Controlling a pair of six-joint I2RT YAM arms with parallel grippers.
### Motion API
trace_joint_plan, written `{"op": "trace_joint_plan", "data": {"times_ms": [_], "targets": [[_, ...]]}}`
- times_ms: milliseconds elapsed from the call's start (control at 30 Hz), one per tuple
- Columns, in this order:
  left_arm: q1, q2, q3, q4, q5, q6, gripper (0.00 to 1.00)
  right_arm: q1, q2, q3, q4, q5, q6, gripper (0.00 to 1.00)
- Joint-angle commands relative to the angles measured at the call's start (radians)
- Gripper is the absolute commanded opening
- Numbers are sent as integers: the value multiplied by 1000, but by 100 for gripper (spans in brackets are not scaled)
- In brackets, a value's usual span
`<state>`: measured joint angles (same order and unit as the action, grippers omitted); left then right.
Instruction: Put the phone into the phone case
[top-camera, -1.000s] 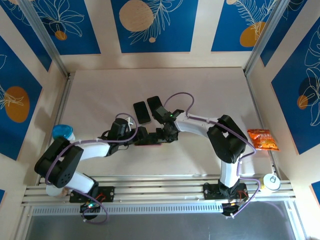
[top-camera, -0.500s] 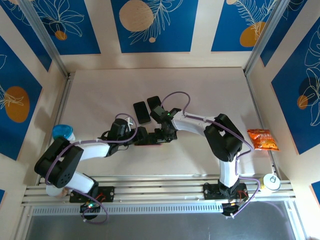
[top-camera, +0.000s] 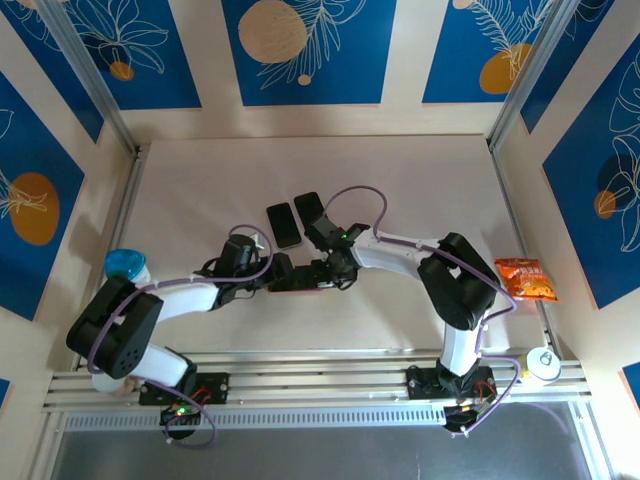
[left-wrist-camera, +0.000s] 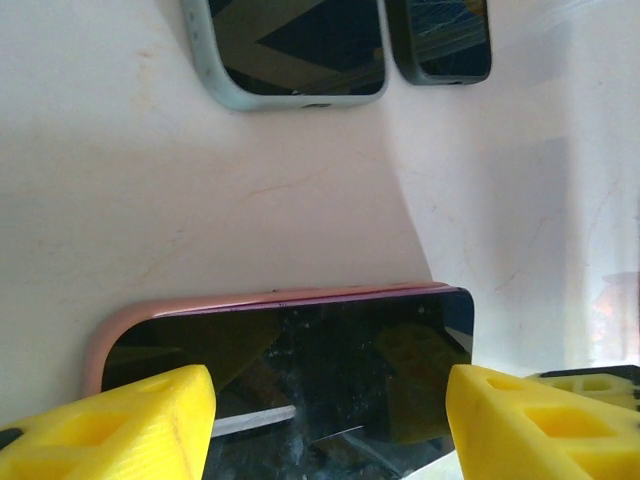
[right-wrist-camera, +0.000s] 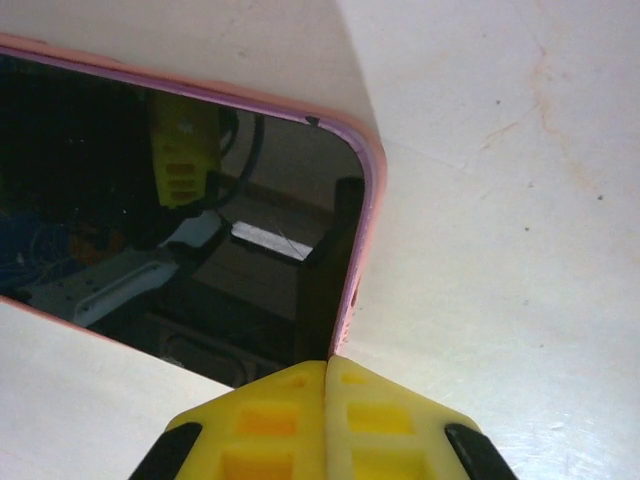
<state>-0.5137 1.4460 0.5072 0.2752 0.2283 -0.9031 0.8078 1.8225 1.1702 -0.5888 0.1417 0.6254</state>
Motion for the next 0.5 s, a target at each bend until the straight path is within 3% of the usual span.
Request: {"op": "trace_joint_plan", "data": {"times_ms": [0, 467], "targets": [[23, -12, -2, -198, -83, 48, 65, 17, -12, -27, -42, -42, -30, 0], [23, 8, 3, -168, -63, 45, 65, 5, -29, 49, -47, -94, -29, 0]]}}
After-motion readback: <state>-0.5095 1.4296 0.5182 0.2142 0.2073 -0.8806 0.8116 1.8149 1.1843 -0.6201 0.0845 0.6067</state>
